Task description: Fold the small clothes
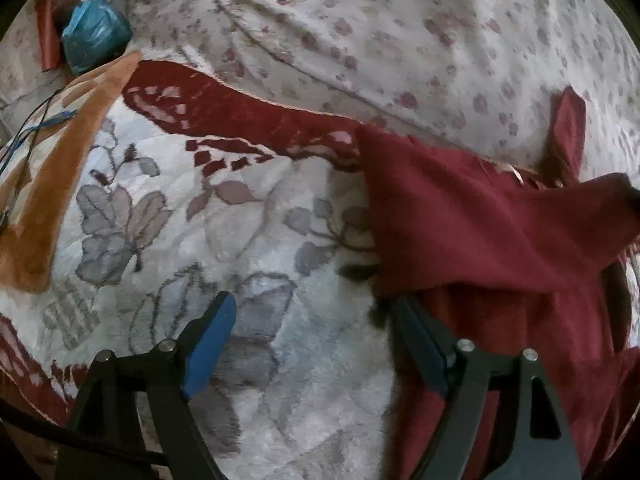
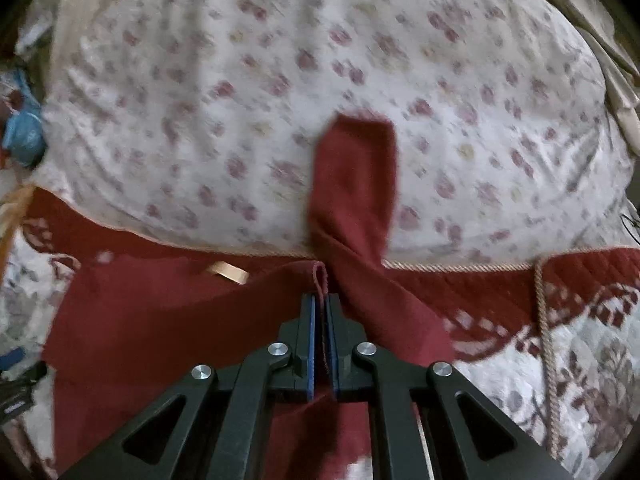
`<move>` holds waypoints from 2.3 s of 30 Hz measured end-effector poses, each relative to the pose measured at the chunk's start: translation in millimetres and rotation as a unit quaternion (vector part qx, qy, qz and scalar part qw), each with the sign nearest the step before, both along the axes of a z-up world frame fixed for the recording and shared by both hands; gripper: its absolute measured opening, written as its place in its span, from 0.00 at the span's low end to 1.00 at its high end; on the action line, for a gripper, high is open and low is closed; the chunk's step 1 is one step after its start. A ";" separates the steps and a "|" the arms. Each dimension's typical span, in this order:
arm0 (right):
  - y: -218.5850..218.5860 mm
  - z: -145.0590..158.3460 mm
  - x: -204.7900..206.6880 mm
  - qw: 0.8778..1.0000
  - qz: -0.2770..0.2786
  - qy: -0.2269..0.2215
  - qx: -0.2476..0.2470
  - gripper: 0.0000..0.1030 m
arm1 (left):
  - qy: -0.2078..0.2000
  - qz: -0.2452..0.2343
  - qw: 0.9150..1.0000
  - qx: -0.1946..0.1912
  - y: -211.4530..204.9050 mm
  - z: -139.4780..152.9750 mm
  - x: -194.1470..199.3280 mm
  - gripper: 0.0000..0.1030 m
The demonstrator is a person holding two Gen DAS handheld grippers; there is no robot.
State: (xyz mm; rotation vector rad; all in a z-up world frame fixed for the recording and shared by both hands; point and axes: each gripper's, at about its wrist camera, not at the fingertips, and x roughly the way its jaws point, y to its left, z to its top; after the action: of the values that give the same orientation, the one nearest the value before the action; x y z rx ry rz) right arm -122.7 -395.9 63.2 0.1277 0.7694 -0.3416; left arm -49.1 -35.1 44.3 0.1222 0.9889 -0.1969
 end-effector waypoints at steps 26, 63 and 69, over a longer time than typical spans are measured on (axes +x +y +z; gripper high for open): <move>194.3 -69.4 138.8 0.936 0.330 0.117 0.020 0.09 | 0.051 0.097 0.993 -0.032 40.3 -17.4 39.8 0.79; 47.9 -17.3 54.9 0.986 0.133 0.011 0.095 0.73 | -0.022 0.067 0.997 -0.027 -3.3 -2.9 46.2 0.87; -34.8 -0.8 97.9 0.997 0.002 -0.035 0.076 0.74 | -0.033 0.065 0.997 -0.035 -1.4 5.2 45.5 0.87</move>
State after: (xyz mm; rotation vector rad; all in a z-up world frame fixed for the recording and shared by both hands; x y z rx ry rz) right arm -24.8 -430.7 62.3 0.2798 0.7264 -0.2737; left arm -3.6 -36.5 49.5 0.0004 0.9205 -0.1081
